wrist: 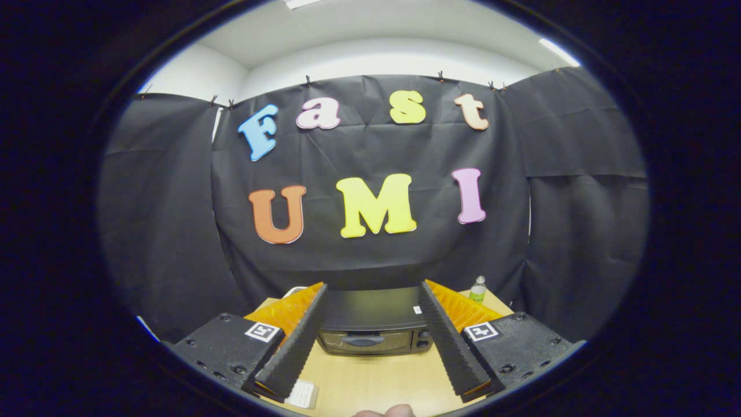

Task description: Open the toaster oven, put the food inside, and close the toaster oven door.

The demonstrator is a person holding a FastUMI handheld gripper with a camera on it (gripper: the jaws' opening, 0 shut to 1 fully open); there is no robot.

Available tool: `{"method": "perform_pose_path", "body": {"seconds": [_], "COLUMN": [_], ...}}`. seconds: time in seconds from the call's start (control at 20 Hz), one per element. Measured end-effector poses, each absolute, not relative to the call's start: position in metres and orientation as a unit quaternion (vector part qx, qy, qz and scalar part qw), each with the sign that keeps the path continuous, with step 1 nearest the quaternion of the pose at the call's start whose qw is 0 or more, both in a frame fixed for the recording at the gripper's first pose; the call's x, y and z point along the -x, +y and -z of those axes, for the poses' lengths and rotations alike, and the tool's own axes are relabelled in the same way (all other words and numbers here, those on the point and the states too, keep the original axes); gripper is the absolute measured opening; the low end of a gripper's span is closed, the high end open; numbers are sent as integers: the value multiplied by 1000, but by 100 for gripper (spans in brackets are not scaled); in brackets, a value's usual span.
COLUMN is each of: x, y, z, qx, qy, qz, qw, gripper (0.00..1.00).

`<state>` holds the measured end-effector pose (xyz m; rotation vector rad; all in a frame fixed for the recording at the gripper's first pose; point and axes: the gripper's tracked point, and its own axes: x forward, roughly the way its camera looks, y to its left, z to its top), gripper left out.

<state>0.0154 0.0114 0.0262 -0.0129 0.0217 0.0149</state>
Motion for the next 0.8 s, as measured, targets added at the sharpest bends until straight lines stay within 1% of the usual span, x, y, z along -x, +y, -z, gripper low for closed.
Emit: {"method": "perform_pose_path", "body": {"seconds": [0.8], "x": [-27], "y": [30], "z": [-31], "qx": [4], "qy": [1], "qz": [-32], "qw": [999], "gripper": [100]}}
